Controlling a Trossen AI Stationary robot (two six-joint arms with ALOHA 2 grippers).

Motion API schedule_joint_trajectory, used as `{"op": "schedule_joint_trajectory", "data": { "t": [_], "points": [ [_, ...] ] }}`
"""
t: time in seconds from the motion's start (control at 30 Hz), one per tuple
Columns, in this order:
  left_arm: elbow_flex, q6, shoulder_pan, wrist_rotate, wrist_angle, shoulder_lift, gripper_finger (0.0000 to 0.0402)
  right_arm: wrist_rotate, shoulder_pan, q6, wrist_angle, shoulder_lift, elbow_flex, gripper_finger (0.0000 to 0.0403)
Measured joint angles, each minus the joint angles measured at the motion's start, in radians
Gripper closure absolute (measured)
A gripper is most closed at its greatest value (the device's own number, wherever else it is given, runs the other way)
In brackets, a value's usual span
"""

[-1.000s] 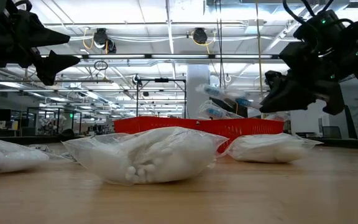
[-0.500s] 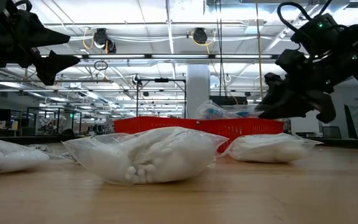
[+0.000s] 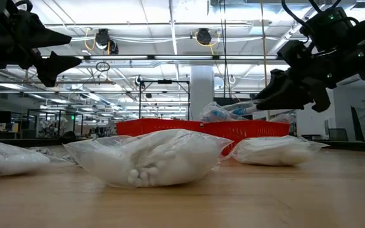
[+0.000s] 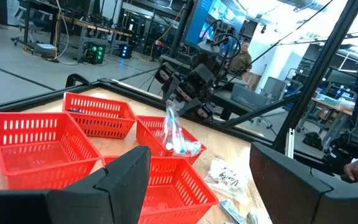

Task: Pick & Place Travel size toiletries
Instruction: Put the blue toothbrush into the bottom right red bin, then put the transparent cotton pack into the top left red bin

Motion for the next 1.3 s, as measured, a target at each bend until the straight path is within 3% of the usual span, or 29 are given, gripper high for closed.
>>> {"op": "schedule_joint_trajectory", "data": {
  "t": [0.17,0.33,0.4,0.53,0.63,0.73,0.83,0.97,1.13,1.3],
  "points": [
    [0.000,0.000,0.000,0.000,0.000,0.000,0.0131,0.084,0.006,0.181,-0.016,0.000,0.000,0.0215],
    [0.000,0.000,0.000,0.000,0.000,0.000,0.0131,0.072,0.011,0.204,-0.053,0.000,0.000,0.0215],
    [0.000,0.000,0.000,0.000,0.000,0.000,0.0131,0.023,0.033,0.215,-0.027,-0.004,0.000,0.0215],
    [0.000,0.000,0.000,0.000,0.000,0.000,0.0131,-0.050,0.155,0.228,0.099,-0.005,0.001,0.0215],
    [0.000,0.000,0.000,0.000,0.000,0.000,0.0131,0.022,0.289,0.226,0.078,-0.005,0.038,0.0209],
    [0.000,0.000,0.000,0.000,0.000,0.000,0.0131,0.137,0.420,0.280,-0.052,0.005,0.125,0.0187],
    [0.000,0.000,0.000,0.000,0.000,0.000,0.0131,0.195,0.512,0.432,-0.211,0.068,0.229,0.0160],
    [0.000,0.000,0.000,0.000,0.000,0.000,0.0131,0.207,0.562,0.638,-0.352,0.243,0.324,0.0140],
    [0.000,0.000,0.000,0.000,0.000,0.000,0.0131,0.207,0.570,0.693,-0.318,0.454,0.357,0.0143],
    [0.000,0.000,0.000,0.000,0.000,0.000,0.0131,0.206,0.570,0.698,-0.239,0.542,0.360,0.0160]
  ]
}}
